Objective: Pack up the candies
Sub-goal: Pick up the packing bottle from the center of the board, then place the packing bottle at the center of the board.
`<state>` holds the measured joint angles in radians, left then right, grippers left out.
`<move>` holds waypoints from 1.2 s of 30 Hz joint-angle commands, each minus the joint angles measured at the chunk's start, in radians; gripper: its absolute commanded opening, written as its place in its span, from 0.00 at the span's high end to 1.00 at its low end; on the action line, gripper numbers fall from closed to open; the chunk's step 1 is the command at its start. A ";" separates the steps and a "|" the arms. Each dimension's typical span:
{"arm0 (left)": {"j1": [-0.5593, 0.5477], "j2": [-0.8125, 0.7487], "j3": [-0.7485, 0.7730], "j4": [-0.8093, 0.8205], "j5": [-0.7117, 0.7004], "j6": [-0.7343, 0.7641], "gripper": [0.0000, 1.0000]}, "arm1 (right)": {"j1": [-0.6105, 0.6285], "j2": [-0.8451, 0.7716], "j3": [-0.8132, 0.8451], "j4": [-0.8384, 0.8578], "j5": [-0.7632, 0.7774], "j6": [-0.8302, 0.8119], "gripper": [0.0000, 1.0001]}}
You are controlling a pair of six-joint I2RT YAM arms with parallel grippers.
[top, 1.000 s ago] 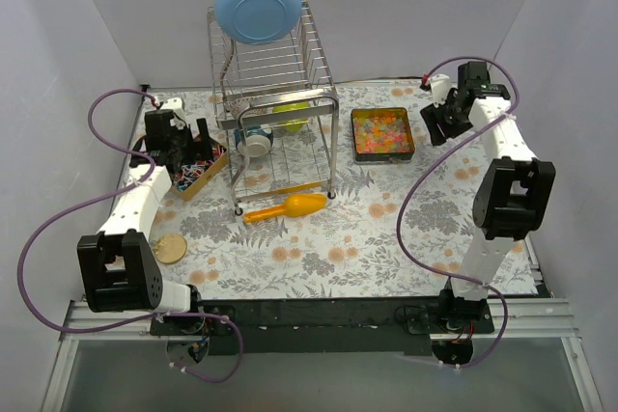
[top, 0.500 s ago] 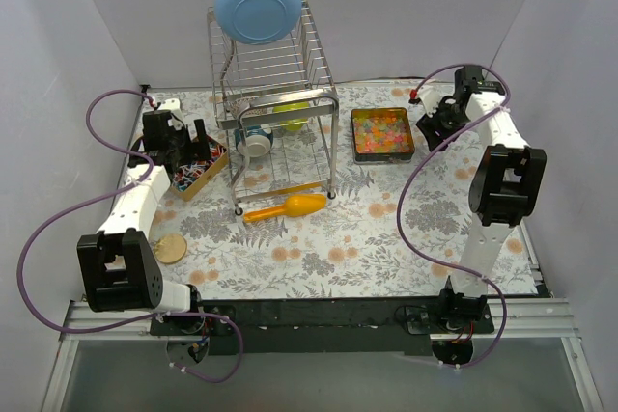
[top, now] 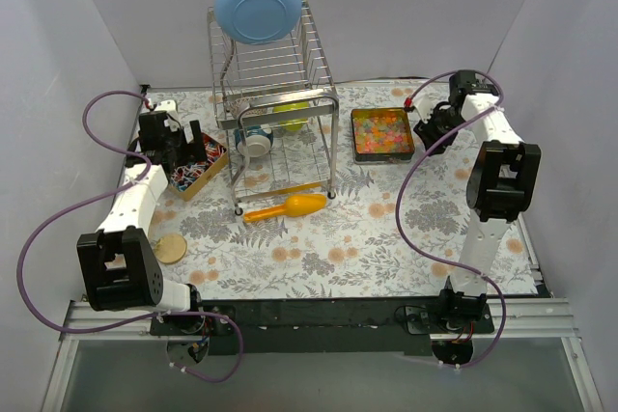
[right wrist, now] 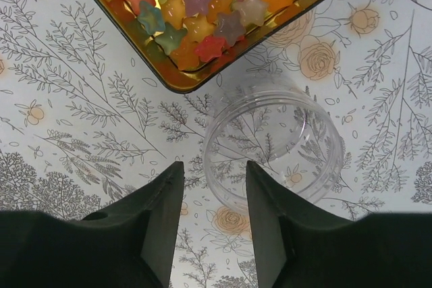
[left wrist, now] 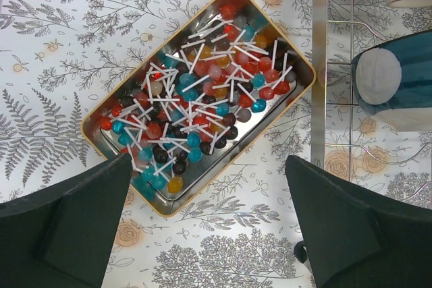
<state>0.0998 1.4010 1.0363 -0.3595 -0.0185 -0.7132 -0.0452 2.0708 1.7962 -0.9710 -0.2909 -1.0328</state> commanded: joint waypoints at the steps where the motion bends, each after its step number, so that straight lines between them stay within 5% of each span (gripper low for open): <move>1: 0.012 -0.007 0.004 -0.012 -0.009 0.015 0.02 | 0.008 -0.011 -0.023 0.015 0.012 -0.081 0.52; 23: 0.023 -0.071 -0.028 -0.002 0.012 0.008 0.02 | 0.011 -0.152 -0.195 0.045 0.062 -0.107 0.97; 29: 0.023 -0.097 -0.051 0.014 0.017 0.012 0.02 | 0.044 -0.345 -0.335 -0.093 -0.034 -0.199 0.99; 36: 0.021 -0.131 -0.091 0.022 0.064 0.011 0.02 | 0.388 -0.690 -0.704 -0.107 -0.062 -0.420 0.99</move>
<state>0.1162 1.3266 0.9707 -0.3477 0.0059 -0.7097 0.1917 1.5200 1.2297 -0.9909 -0.3046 -1.2369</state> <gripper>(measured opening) 0.982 0.098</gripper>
